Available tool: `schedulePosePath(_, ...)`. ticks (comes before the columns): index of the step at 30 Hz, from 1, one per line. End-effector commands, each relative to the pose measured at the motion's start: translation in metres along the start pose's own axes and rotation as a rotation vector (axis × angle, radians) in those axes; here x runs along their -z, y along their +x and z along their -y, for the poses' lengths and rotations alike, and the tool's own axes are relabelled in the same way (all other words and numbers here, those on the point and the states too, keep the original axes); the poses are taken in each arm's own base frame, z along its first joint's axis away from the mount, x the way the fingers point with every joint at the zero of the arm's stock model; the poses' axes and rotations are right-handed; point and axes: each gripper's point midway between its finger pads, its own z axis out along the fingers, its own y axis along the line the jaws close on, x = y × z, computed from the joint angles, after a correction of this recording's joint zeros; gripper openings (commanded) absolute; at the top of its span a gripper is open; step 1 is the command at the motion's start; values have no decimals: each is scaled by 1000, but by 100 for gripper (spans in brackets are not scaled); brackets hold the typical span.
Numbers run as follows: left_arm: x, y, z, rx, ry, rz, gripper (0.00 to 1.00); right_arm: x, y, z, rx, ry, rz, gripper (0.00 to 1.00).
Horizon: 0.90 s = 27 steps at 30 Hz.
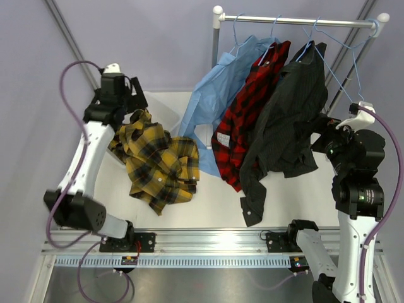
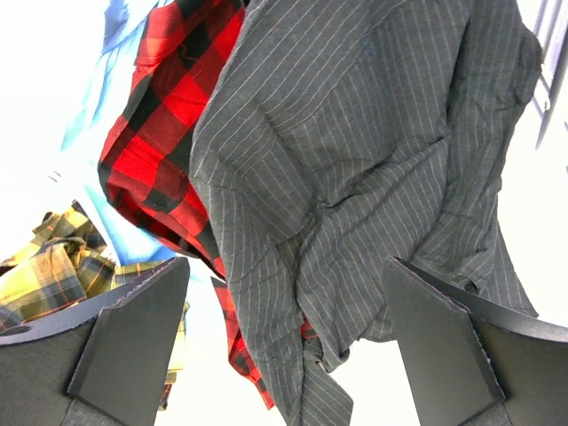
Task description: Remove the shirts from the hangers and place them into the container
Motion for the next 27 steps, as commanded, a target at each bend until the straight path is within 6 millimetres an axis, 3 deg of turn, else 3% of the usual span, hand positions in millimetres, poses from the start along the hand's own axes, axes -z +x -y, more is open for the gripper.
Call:
schedulePosePath(1,82,-19,2,118,89,99,99,3,-5,-8,22,-31,24,99)
schedulePosePath(2,98,-2,-5,146,95,99,99,2,-3,-8,21,-36,21,99)
schedulePosePath(4,112,23,-1,227,137,72,99,1,0,-11,19,-51,12,99)
schedulePosePath(5,106,58,-5,234,121,12,99,1,0,-13,19,-58,10,100)
schedulePosePath(6,122,68,0,275,161,24,99,1,1,-14,17,-63,9,100)
schedulePosePath(7,122,86,1,278,164,0,99,1,2,-16,15,-73,4,100)
schedulePosePath(8,111,123,-5,262,131,-64,99,1,3,-17,14,-78,2,100)
schedulePosePath(11,112,176,1,301,147,-139,99,-1,9,-21,7,-99,-17,99)
schedulePosePath(12,106,212,-3,317,106,-192,99,-1,10,-22,1,-106,-21,99)
schedulePosePath(14,100,235,-5,345,82,-210,99,-1,13,-25,-7,-122,-32,99)
schedulePosePath(15,94,259,-10,342,46,-232,99,-2,14,-25,-10,-125,-35,100)
schedulePosePath(19,74,286,-6,375,38,-262,99,-2,17,-29,-14,-141,-45,100)
schedulePosePath(27,33,298,23,402,64,-246,99,-2,25,-30,-21,-157,-69,100)
